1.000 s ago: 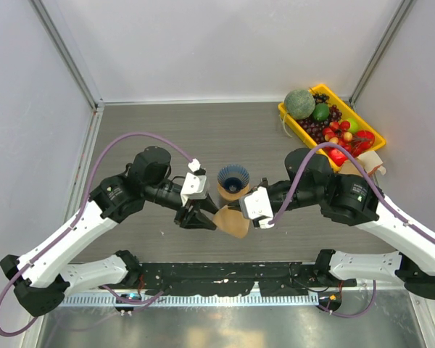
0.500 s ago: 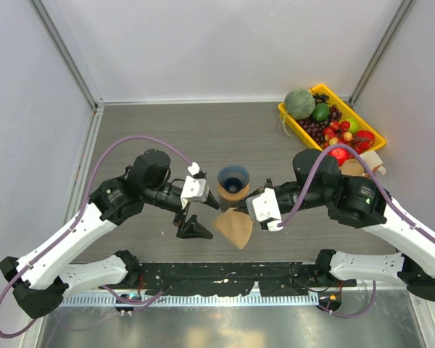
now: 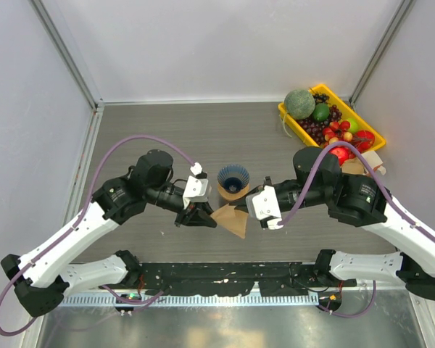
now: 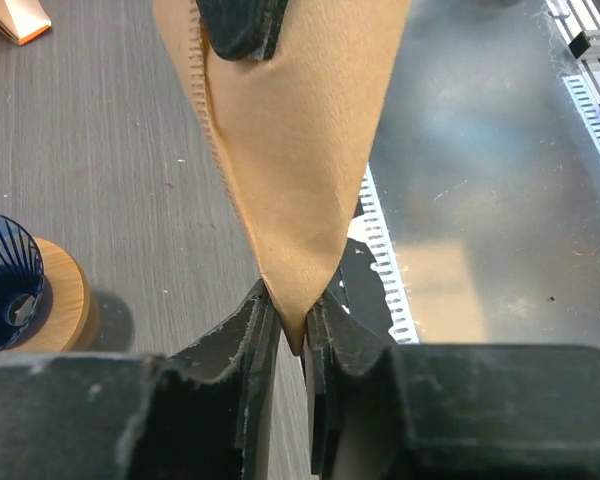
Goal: Place the coffee filter in the dripper
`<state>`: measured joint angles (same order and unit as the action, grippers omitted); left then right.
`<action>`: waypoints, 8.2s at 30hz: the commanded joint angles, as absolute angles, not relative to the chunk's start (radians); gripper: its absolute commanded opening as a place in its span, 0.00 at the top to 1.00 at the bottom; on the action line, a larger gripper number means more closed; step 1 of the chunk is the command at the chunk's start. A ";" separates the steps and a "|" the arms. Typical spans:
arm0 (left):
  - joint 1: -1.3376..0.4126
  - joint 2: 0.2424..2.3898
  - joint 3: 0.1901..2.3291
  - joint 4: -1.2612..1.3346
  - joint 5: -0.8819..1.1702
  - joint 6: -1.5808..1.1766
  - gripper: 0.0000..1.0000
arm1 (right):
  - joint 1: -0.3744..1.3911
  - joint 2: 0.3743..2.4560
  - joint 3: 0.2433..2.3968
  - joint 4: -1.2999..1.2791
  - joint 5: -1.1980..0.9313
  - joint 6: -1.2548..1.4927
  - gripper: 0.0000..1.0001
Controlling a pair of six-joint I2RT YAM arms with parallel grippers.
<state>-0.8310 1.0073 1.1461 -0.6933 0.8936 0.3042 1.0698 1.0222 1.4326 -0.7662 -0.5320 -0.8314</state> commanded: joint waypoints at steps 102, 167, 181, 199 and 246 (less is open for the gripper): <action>-0.371 0.770 1.017 -0.580 0.796 -0.110 0.01 | 0.534 1.744 2.118 -1.448 -0.460 -0.439 0.31; -0.440 1.448 1.058 -0.077 1.011 -0.500 0.66 | 0.410 1.388 1.223 -0.574 -0.842 -0.087 0.41; -0.445 1.428 1.075 -0.069 1.022 -0.518 0.62 | 0.410 1.378 1.252 -0.600 -0.865 -0.098 0.41; -0.446 1.381 1.072 0.049 1.072 -0.594 0.38 | 0.411 1.364 1.292 -0.587 -0.919 -0.081 0.40; -0.118 0.933 0.893 -0.644 0.189 0.117 0.01 | -0.020 0.945 0.861 -0.374 -0.423 -0.129 0.05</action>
